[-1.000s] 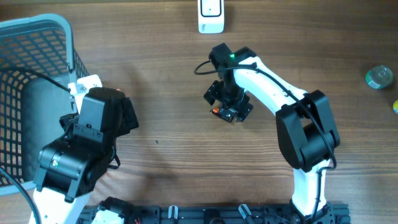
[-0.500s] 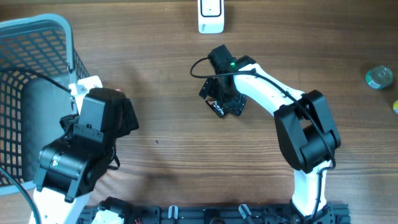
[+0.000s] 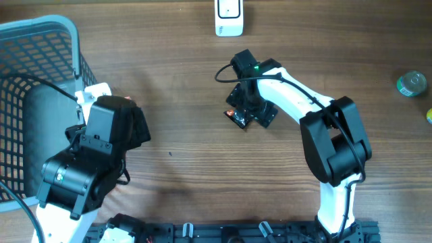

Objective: Scan the item barcode
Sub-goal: 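Lower the right gripper over the hex wrench package and grasp it, then lift the hex wrench package and raise it toward the scanner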

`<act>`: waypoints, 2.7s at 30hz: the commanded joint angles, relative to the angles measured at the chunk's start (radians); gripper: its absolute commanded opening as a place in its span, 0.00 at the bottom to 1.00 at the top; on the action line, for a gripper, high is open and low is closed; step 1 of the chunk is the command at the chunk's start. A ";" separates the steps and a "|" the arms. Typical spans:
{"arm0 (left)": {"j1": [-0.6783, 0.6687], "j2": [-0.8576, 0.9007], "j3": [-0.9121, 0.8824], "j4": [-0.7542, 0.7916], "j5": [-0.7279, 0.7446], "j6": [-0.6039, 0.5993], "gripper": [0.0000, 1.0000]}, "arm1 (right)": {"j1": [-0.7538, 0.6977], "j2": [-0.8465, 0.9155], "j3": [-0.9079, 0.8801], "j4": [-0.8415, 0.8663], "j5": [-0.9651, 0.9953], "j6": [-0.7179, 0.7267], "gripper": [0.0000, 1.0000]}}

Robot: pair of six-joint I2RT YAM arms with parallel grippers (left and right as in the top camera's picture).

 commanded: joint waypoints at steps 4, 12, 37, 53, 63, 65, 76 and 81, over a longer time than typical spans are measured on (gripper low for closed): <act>-0.004 0.000 0.002 -0.001 0.006 -0.010 1.00 | -0.004 0.006 -0.009 0.001 0.053 0.013 1.00; -0.004 0.000 0.002 -0.001 0.006 -0.010 1.00 | -0.003 0.006 -0.010 0.013 -0.021 0.047 0.99; -0.004 0.000 0.002 -0.005 0.009 -0.009 1.00 | -0.003 0.006 -0.010 0.074 0.032 -0.120 0.72; -0.004 0.000 0.002 -0.008 0.009 -0.009 1.00 | -0.003 0.006 -0.010 0.100 0.038 -0.174 0.52; -0.004 0.000 0.002 -0.008 0.009 -0.010 1.00 | -0.003 0.006 -0.010 0.118 0.055 -0.231 0.34; -0.004 0.000 0.002 -0.009 0.009 -0.010 1.00 | -0.003 0.006 -0.010 0.117 0.060 -0.235 0.34; -0.004 0.000 0.002 -0.012 0.013 -0.009 1.00 | -0.003 0.006 -0.010 0.135 -0.023 -0.307 0.29; -0.004 0.000 0.002 -0.012 0.013 -0.009 1.00 | -0.003 0.006 -0.010 0.135 -0.114 -0.329 0.28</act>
